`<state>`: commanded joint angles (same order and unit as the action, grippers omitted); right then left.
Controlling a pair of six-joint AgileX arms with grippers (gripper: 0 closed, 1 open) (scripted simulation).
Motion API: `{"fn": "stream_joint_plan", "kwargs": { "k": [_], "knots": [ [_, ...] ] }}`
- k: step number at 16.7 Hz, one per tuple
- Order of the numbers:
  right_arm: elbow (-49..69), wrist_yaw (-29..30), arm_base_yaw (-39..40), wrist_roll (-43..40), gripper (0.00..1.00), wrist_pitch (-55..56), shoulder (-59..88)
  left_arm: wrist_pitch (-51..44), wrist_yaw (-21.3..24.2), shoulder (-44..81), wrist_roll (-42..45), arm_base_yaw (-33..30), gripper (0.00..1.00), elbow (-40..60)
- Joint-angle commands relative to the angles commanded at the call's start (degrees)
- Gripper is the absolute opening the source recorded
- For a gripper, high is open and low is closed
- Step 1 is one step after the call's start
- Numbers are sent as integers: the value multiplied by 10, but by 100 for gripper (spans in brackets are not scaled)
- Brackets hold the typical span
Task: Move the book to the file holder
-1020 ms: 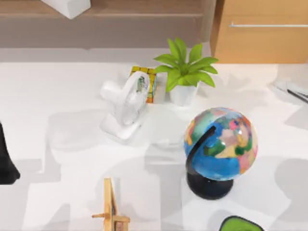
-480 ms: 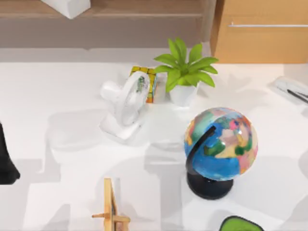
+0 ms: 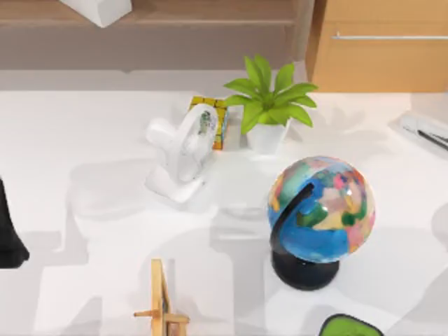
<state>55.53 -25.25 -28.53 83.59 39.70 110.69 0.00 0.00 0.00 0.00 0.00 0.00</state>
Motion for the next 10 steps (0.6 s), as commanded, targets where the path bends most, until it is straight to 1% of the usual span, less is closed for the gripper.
{"fn": "stream_joint_plan", "kwargs": {
  "k": [3, 7, 10],
  "knots": [
    [22, 7, 7, 3, 0, -5, 23, 0, 0, 0, 0, 0, 100, 0],
    [23, 7, 7, 3, 0, -5, 25, 0, 0, 0, 0, 0, 100, 0],
    [23, 7, 7, 3, 23, -5, 25, 0, 0, 0, 0, 0, 100, 0]
  ]
}}
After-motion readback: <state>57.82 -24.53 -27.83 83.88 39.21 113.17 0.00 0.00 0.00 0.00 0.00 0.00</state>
